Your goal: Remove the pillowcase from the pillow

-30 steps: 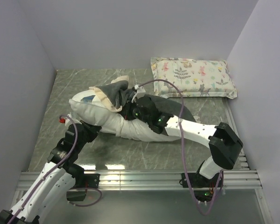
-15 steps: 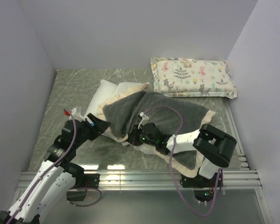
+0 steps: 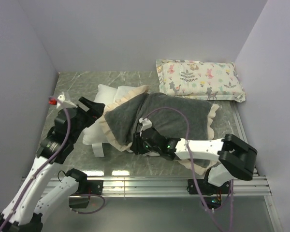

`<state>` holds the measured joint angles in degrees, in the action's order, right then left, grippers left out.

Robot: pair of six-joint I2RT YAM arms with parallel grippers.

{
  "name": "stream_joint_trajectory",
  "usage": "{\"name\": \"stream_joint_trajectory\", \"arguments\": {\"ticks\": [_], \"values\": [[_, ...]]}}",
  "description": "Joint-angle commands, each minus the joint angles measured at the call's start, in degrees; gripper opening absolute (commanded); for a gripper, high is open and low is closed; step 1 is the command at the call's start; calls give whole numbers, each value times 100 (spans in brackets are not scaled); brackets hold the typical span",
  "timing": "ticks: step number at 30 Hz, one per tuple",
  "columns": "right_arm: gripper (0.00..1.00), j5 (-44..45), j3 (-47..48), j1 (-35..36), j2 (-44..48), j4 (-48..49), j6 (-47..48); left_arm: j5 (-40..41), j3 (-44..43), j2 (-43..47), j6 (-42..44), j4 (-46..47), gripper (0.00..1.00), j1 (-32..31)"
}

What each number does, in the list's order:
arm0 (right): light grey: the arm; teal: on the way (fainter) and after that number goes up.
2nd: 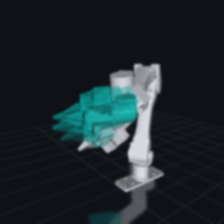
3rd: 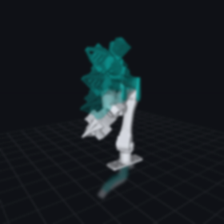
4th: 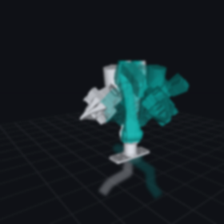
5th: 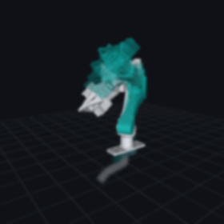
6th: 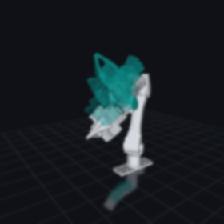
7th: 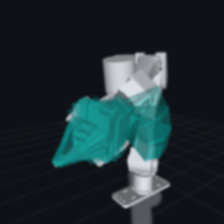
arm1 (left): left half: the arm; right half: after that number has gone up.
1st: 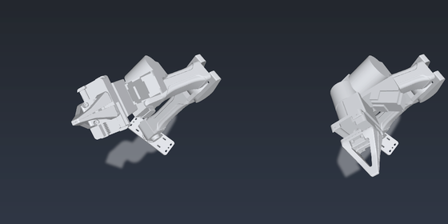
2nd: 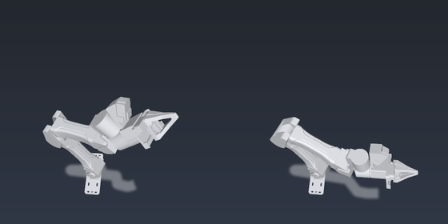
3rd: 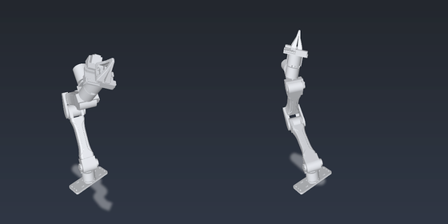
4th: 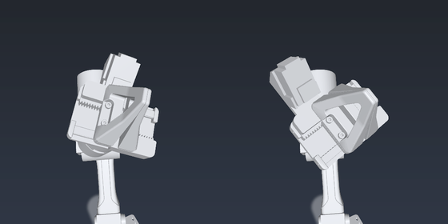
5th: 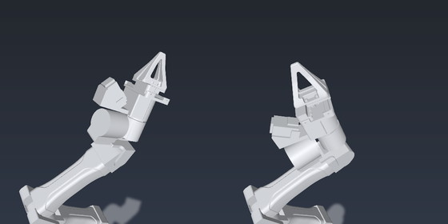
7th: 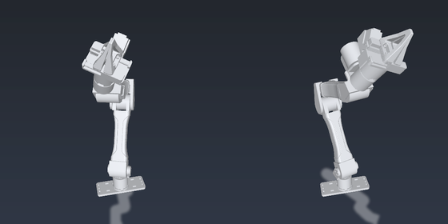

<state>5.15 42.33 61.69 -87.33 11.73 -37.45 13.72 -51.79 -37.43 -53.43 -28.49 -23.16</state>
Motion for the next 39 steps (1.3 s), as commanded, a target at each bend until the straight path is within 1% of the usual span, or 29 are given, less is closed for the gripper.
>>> {"name": "stream_joint_trajectory", "arguments": {"ticks": [1,2,4,6,8,9,10,11,12,13,14,15,16,17,18,19,20,22,23,24,26,27,29,30,35,37,38,39], "values": [[49,442,135,456,707,-1453,133,351,178,-387,43,263,88,22],[53,617,205,519,996,-1584,142,290,195,-449,61,343,87,48],[61,733,450,607,1252,-1945,177,132,213,-642,87,458,86,171],[64,803,601,695,1604,-2165,221,35,222,-826,140,511,85,346],[71,900,750,704,1858,-2183,291,-210,266,-906,227,668,86,513],[73,1266,838,704,1851,-2349,335,-333,344,-976,262,756,87,723],[78,1504,1169,660,1808,-2524,379,-648,380,-1029,306,809,89,847],[80,1750,1390,590,1616,-2944,492,-842,398,-1099,385,862,91,1083],[82,1909,1610,468,1501,-3078,589,-1062,441,-1274,447,1072,92,1207],[86,2172,2021,345,1221,-3176,686,-1316,433,-1397,561,1135,93,1321],[87,2227,2251,239,1053,-3411,835,-1693,363,-1529,614,1196,94,1531],[87,2245,2706,12,869,-3536,906,-1862,336,-1791,658,1266,94,1612],[88,2271,2893,-86,519,-3615,967,-2029,319,-1916,728,1345,95,1691],[89,2280,3069,-165,341,-3764,1046,-2440,293,-2022,746,1433,95,1831],[89,2254,3376,-340,174,-3852,1082,-2618,266,-2266,772,1565,96,1876],[88,2306,3501,-403,-123,-3949,1082,-2750,231,-2391,825,1583,99,1911],[88,2376,3571,-438,-240,-4037,1065,-2838,161,-2514,817,1575,99,1929],[84,2246,3598,-596,-468,-3977,1082,-2892,195,-2778,773,1749,99,1938],[80,2080,3590,-632,-530,-3915,1082,-2953,257,-2857,747,1837,99,1964],[65,2087,3529,-623,-566,-3924,1082,-3145,257,-3014,738,1891,99,1973],[43,2113,3371,-623,-505,-3819,1012,-3348,266,-3164,773,2031,98,1973],[24,2104,3118,-623,-435,-3740,994,-3471,283,-3287,781,2066,97,1973],[11,2061,2861,-684,-162,-3538,933,-3577,345,-3402,773,2163,96,1973],[0,2026,2617,-693,-66,-3450,907,-3682,380,-3437,773,2207,96,1973],[0,1613,1772,-1131,619,-2774,670,-3736,546,-3561,746,2338,97,1982],[0,1376,1236,-1308,1102,-2501,477,-3727,600,-3561,711,2374,98,1990],[0,1184,808,-1561,1287,-2100,415,-3718,635,-3552,702,2409,98,2008],[0,599,603,-1703,1645,-1869,362,-3710,644,-3561,685,2427,99,2008]]}}
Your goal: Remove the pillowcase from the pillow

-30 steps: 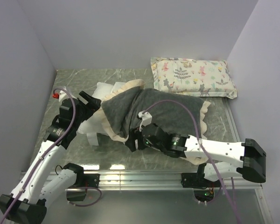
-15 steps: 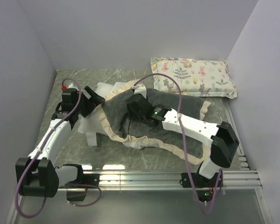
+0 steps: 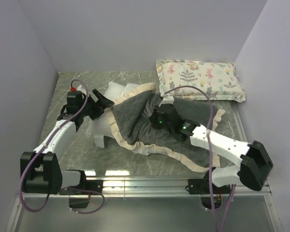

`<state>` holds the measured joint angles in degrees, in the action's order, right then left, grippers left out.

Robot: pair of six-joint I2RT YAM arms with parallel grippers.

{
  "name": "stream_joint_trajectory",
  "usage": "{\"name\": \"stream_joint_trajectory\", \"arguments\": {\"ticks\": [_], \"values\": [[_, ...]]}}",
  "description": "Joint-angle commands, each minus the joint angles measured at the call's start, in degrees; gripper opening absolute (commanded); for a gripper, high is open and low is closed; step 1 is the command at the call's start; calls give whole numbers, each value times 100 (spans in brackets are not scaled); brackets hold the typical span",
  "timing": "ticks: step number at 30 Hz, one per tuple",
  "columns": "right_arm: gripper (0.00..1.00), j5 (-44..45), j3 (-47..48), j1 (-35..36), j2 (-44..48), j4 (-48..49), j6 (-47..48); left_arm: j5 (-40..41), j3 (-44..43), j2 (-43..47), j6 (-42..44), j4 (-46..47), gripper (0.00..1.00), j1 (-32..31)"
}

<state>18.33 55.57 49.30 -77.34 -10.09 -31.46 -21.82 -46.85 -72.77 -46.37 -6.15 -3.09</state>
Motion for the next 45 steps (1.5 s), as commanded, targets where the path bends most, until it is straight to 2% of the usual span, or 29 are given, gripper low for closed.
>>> {"name": "stream_joint_trajectory", "arguments": {"ticks": [1,4,8,12,13,14,15,17,19,21,23,29,32,34,37,38,41,45], "values": [[0,-891,-897,-569,798,532,-333,-164,150,-26,-39,219,99,10],[0,-1269,-1145,-764,1124,806,-195,-287,150,-97,-109,325,99,19],[0,-1463,-1005,-729,1230,798,-106,-270,150,-211,-197,422,99,19],[0,-806,-584,-422,1055,272,-9,-235,89,-316,-276,440,99,10],[3,-674,-452,-256,1020,-25,26,-191,97,-325,-294,413,98,10],[25,-203,-198,-124,984,-159,61,-156,115,-290,-302,431,98,10],[38,20,-65,17,941,-265,70,-103,141,-273,-329,439,98,10],[57,372,346,352,861,-555,79,-94,194,-229,-355,466,98,10],[64,689,646,545,677,-809,35,-85,229,-211,-373,475,98,10],[66,1074,1077,817,406,-959,0,-68,255,-176,-390,466,98,10],[70,1033,1393,923,194,-995,0,-33,299,-123,-399,483,97,10],[85,865,2763,1108,-1352,-1662,219,3,308,-27,-382,431,97,10],[88,1207,3335,1117,-2108,-2145,272,29,317,17,-390,422,97,10],[85,1383,3504,1117,-2469,-2435,290,29,326,26,-373,387,97,10],[40,1612,3242,1100,-2260,-2323,193,90,326,44,-329,343,97,10],[16,1639,2988,1108,-2120,-2253,167,99,326,70,-329,352,97,10],[0,1639,2557,1108,-1452,-2050,123,108,361,96,-355,395,96,10],[0,1726,1950,1108,-303,-1901,18,126,387,149,-347,387,96,10]]}}
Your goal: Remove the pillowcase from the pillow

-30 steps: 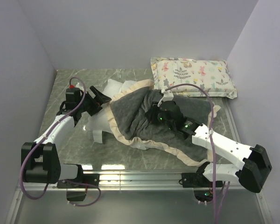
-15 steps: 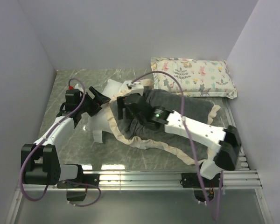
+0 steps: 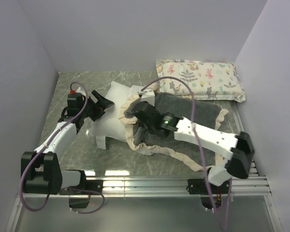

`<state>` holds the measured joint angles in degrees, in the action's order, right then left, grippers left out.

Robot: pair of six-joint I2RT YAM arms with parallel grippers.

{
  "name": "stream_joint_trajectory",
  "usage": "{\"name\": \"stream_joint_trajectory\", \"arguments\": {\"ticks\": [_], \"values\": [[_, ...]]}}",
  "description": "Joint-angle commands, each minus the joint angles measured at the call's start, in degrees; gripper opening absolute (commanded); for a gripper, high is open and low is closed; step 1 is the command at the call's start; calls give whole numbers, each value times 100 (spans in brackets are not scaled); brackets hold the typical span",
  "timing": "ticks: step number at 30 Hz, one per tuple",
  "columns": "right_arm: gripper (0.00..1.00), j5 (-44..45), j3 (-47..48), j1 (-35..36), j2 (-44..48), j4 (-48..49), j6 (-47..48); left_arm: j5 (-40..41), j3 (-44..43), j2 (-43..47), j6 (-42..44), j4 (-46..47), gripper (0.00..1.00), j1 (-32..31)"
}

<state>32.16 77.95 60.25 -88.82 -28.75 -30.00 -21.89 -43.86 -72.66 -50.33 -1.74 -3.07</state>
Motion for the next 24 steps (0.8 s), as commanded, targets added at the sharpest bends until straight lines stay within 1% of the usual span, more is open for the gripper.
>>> {"name": "stream_joint_trajectory", "arguments": {"ticks": [1,3,5,7,9,10,11,13,14,15,16,17,18,19,20,24], "values": [[0,474,-411,13,1031,-86,-164,141,79,165,67,-72,96,8],[0,676,-702,-22,1461,-244,-234,141,70,191,102,-90,96,8],[0,993,-956,-92,1734,-604,-331,45,53,226,119,-81,96,8],[0,1151,-1176,-294,1841,-841,-471,53,9,296,172,-168,96,-9],[0,1073,-1624,-539,1903,-808,-516,228,-61,367,320,-317,96,-36],[0,1003,-1782,-828,1877,-729,-516,333,-175,402,383,-510,96,-97],[0,707,-2053,-961,1824,-667,-490,456,-246,498,444,-651,96,-141],[0,424,-2222,-1286,1456,-492,-402,1053,-508,577,646,-880,97,-385],[0,266,-2319,-1314,1307,-387,-341,1273,-614,630,708,-1133,97,-509],[0,-84,-2328,-1323,1018,-281,-236,1840,-868,631,839,-1249,97,-649],[0,-218,-2320,-1314,885,-97,-217,2090,-1001,561,918,-1372,98,-982],[0,-367,-2328,-1297,770,9,-191,2171,-1133,499,1006,-1573,98,-1150],[0,-630,-2337,-1253,613,141,-121,2572,-1378,412,1138,-1680,99,-1308],[0,-711,-2337,-1209,541,359,-77,2654,-1476,228,1191,-1768,99,-1519],[0,-790,-2320,-1139,419,431,-50,2690,-1555,139,1253,-1821,99,-1591],[0,-948,-2153,-1050,67,651,125,2471,-1644,-274,1481,-1901,99,-1679]]}}
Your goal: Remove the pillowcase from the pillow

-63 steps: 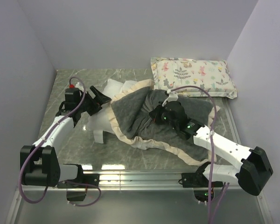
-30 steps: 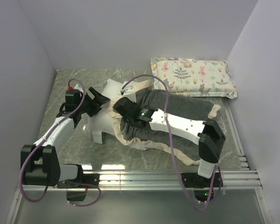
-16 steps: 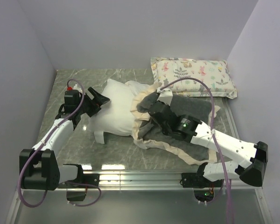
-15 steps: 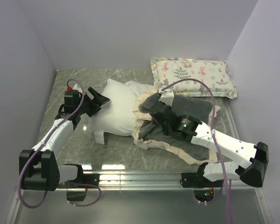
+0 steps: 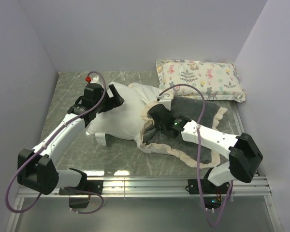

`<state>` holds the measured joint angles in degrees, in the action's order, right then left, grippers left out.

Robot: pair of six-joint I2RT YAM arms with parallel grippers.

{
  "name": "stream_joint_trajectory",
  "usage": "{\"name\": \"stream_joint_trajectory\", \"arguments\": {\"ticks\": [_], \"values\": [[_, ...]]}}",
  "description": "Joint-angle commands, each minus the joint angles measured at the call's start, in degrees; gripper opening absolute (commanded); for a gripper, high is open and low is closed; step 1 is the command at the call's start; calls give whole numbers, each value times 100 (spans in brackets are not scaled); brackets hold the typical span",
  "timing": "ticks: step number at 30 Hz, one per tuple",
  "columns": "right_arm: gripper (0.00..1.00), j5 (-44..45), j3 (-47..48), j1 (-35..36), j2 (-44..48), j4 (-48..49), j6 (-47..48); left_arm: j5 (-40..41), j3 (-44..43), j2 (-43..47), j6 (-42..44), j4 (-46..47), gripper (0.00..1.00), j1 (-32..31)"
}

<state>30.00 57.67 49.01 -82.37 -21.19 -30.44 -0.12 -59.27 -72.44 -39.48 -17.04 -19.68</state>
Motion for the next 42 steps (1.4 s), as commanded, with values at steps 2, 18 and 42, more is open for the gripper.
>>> {"name": "stream_joint_trajectory", "arguments": {"ticks": [2,18,42], "values": [[0,-863,-20,99,-797,70,274,65,-129,-568,555,-379,99,-71],[26,-1031,482,223,-458,124,626,-604,503,-1739,-165,280,0,140],[85,-13,218,-295,1971,-736,214,-173,767,696,37,-687,1,395]]}}
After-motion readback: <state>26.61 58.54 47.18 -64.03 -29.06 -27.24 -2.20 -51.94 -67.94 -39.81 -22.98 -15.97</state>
